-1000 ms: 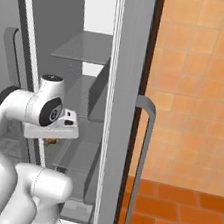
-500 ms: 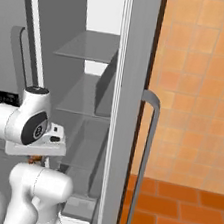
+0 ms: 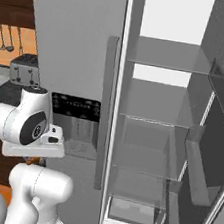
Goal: Place one bell pepper and one chicken drumstick in each tupperware on the nearby counter, to pack two identical lunches.
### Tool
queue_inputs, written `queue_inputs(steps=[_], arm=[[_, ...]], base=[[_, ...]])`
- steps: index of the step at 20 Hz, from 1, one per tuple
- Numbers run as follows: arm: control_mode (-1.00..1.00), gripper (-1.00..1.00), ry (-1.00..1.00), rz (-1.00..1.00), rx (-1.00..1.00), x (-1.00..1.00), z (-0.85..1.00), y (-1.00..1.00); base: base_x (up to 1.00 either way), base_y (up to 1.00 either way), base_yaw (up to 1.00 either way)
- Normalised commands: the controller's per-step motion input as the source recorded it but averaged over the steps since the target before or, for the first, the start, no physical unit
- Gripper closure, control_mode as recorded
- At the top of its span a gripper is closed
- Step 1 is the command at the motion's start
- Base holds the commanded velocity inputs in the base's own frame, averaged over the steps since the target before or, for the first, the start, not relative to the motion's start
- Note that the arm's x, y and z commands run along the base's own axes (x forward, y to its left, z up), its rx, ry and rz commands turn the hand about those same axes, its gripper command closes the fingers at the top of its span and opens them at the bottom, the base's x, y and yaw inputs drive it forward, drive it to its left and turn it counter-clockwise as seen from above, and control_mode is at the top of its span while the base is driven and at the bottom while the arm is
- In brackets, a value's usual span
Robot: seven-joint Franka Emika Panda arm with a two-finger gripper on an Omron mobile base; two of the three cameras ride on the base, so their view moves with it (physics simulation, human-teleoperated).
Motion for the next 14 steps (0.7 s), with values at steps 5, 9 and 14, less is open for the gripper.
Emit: queue_inputs(steps=[5, 9, 14], arm=[[1.00, 1.00, 0.00, 0.00, 0.00, 0.00, 0.00, 0.00], [1.00, 1.00, 0.00, 0.00, 0.00, 0.00, 0.00, 0.00], [1.00, 1.00, 0.00, 0.00, 0.00, 0.00, 0.00, 0.00]], base=[[0.10, 1.00, 0.00], [0.29, 1.00, 0.00], [0.34, 1.00, 0.00]])
